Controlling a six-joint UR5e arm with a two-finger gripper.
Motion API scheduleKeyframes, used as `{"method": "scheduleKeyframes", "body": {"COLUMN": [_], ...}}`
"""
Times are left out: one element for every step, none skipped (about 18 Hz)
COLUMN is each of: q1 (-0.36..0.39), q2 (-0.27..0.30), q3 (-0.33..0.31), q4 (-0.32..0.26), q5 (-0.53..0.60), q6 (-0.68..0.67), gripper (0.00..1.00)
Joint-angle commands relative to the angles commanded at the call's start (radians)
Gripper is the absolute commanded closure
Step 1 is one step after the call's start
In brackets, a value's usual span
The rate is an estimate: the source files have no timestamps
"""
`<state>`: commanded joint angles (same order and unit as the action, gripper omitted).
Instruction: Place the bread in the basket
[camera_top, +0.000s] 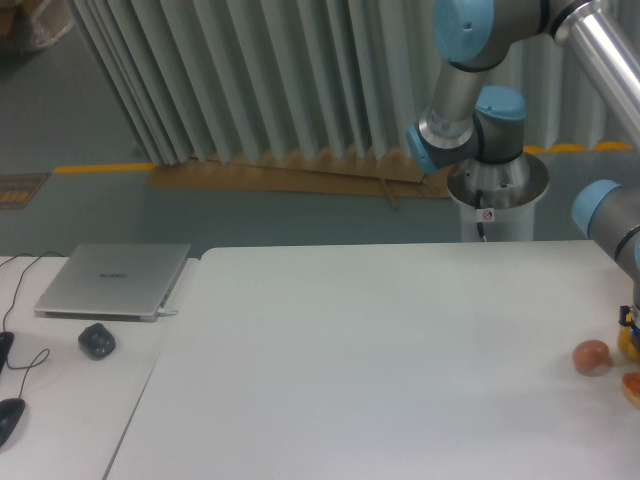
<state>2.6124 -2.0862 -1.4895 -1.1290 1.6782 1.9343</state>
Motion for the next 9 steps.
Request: {"method": "scheduleKeyframes", "body": {"q1": [0.000,0.000,-0.002,-0.002,-0.006,-0.009,-0.009,-0.012,-0.012], "q2": [0.000,0.000,0.002,0.003,0.005,0.012,0.015,0.020,0.028], "q3": [0.000,0.002,0.002,0.003,0.003,0.008,0.008,0.008,0.008], "q4": [0.000,0.000,-0.002,-0.002,-0.002,-0.005,-0.006,-0.006,-0.008], "q5": [0.000,0.002,0.002,0.002,0.002,0.003,0.003,0.005,0.005], "q6": [0.000,0.000,0.000,0.000,0.000,0.000,-0.002,-0.002,-0.002], "gripper": [0.69,0.69,0.69,0.69,0.69,0.69,0.69,0.69,0.69]}}
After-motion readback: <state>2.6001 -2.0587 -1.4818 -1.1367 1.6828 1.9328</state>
